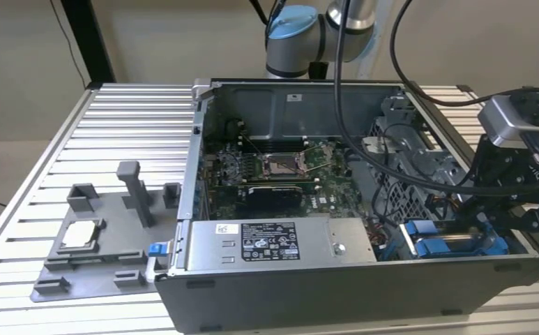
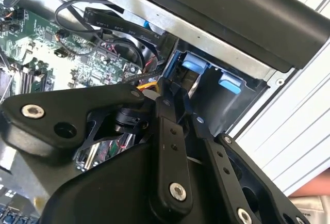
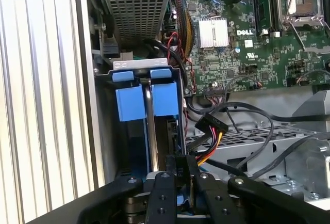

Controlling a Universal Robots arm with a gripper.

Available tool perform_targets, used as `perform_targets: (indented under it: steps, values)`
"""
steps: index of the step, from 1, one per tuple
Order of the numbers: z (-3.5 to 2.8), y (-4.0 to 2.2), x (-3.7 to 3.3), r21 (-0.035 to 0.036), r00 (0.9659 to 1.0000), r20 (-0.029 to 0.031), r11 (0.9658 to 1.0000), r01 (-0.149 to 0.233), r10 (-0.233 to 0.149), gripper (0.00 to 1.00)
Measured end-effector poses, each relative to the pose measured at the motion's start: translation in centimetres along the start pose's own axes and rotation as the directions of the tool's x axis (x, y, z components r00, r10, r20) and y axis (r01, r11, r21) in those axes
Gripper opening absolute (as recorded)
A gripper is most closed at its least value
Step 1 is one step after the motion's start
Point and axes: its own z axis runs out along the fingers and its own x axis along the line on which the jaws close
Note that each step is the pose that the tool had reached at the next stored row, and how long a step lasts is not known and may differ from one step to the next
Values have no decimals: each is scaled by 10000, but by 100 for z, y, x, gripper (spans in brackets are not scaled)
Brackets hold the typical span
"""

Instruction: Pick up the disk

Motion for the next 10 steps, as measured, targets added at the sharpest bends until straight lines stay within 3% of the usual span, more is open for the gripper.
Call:
perform_targets:
  steps: [10]
  values:
    - [8, -1, -3, -14, 9999, -13, 9999, 147, -147, 0]
